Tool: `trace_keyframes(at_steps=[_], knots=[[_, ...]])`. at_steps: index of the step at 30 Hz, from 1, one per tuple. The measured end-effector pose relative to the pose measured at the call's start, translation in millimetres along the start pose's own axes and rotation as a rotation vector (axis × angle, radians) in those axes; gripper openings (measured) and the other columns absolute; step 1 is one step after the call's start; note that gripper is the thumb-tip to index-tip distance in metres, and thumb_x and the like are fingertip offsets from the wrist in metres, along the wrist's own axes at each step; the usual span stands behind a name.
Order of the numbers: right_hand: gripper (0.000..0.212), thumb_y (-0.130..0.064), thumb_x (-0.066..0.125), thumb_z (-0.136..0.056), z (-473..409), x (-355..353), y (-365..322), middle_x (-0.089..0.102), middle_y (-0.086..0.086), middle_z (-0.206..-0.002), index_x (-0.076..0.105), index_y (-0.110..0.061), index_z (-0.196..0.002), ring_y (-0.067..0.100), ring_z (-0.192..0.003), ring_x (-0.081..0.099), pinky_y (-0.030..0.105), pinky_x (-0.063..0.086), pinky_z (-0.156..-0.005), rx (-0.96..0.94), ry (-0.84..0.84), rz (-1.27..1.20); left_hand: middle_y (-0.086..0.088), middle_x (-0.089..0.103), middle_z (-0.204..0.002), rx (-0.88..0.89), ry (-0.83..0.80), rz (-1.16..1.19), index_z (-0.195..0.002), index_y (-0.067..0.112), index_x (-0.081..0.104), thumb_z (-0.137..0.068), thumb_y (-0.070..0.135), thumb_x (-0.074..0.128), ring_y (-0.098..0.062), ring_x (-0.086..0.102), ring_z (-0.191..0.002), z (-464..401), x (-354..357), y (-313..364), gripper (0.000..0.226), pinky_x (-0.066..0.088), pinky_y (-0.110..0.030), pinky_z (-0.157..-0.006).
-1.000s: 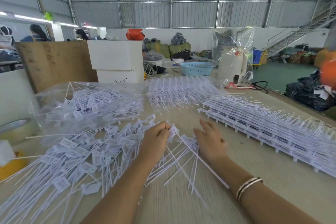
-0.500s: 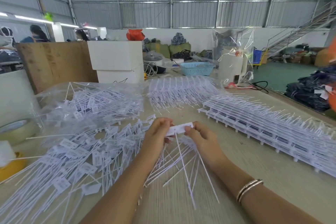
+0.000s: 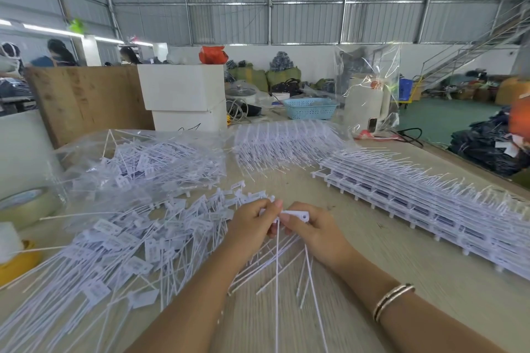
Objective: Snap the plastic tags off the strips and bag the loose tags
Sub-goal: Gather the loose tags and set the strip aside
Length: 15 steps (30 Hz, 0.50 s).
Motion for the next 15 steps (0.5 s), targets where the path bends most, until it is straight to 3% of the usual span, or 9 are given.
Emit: trace_keyframes(at_steps=[3, 5, 8, 12, 13, 15], knots=[[0.028, -0.020, 0.058, -0.093, 0.7, -1.6, -3.3, 0.062, -0.016, -0.067, 0.062, -0.035, -0.070, 0.004, -0.070, 0.058, 0.051, 0.033, -0.092, -0.068, 0.070, 0.194, 0.002, 0.061, -0.059, -0.108, 0.004, 0.128, -0.071, 0.018, 0.066, -0.094, 0.039, 0.051, -0.008, 0.055, -0.055, 0.2, 2.4, -1.2, 0.035, 0.043, -0.020, -0.057], [0.027, -0.024, 0.056, -0.095, 1.9, -1.2, -5.7, 0.062, -0.022, -0.068, 0.064, -0.036, -0.072, 0.002, -0.076, 0.059, 0.044, 0.026, -0.092, -0.131, 0.105, 0.288, 0.002, 0.061, -0.058, -0.142, -0.004, 0.224, -0.069, 0.019, 0.064, -0.094, 0.039, 0.052, -0.009, 0.055, -0.056, 1.0, 4.4, -1.4, 0.035, 0.044, -0.023, -0.060], [0.026, -0.035, 0.050, -0.093, 3.5, 0.3, -7.2, 0.063, -0.018, -0.070, 0.068, -0.027, -0.075, 0.004, -0.078, 0.057, 0.034, 0.023, -0.087, -0.175, 0.150, 0.312, 0.002, 0.057, -0.055, -0.176, -0.028, 0.338, -0.074, 0.011, 0.059, -0.095, 0.036, 0.051, -0.008, 0.052, -0.052, 2.0, 8.0, 0.5, 0.034, 0.045, -0.023, -0.060], [0.023, -0.044, 0.046, -0.091, 3.3, -4.7, -8.1, 0.059, -0.020, -0.074, 0.055, -0.040, -0.071, 0.000, -0.080, 0.053, 0.023, 0.022, -0.087, -0.191, 0.302, 0.261, -0.002, 0.056, -0.050, -0.354, 0.090, 0.725, -0.072, 0.008, 0.058, -0.096, 0.027, 0.052, -0.010, 0.052, -0.042, 0.7, 8.8, -0.4, 0.031, 0.047, -0.020, -0.045], [0.024, -0.045, 0.048, -0.092, 3.1, -9.3, -4.6, 0.058, -0.018, -0.072, 0.054, -0.040, -0.070, 0.003, -0.082, 0.052, 0.026, 0.024, -0.090, -0.147, 0.344, 0.210, -0.002, 0.057, -0.050, -0.367, 0.142, 0.754, -0.073, 0.008, 0.058, -0.096, 0.027, 0.053, -0.010, 0.053, -0.042, -0.6, 4.5, -1.8, 0.030, 0.047, -0.020, -0.044], [0.027, -0.045, 0.051, -0.093, 1.6, -15.7, 5.9, 0.056, -0.015, -0.066, 0.055, -0.034, -0.069, 0.027, -0.089, 0.052, 0.041, 0.033, -0.093, -0.028, 0.363, 0.094, -0.002, 0.063, -0.053, -0.300, 0.193, 0.663, -0.080, 0.010, 0.059, -0.095, 0.030, 0.054, -0.010, 0.060, -0.046, -2.7, -4.9, -2.6, 0.026, 0.048, -0.021, -0.047]])
Point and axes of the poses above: each hand's wrist, its own z-axis away from the middle knuckle, its own x-axis out of the palm, y = z × x, the point moved 4 cm from there along -z, towards the middle knuckle
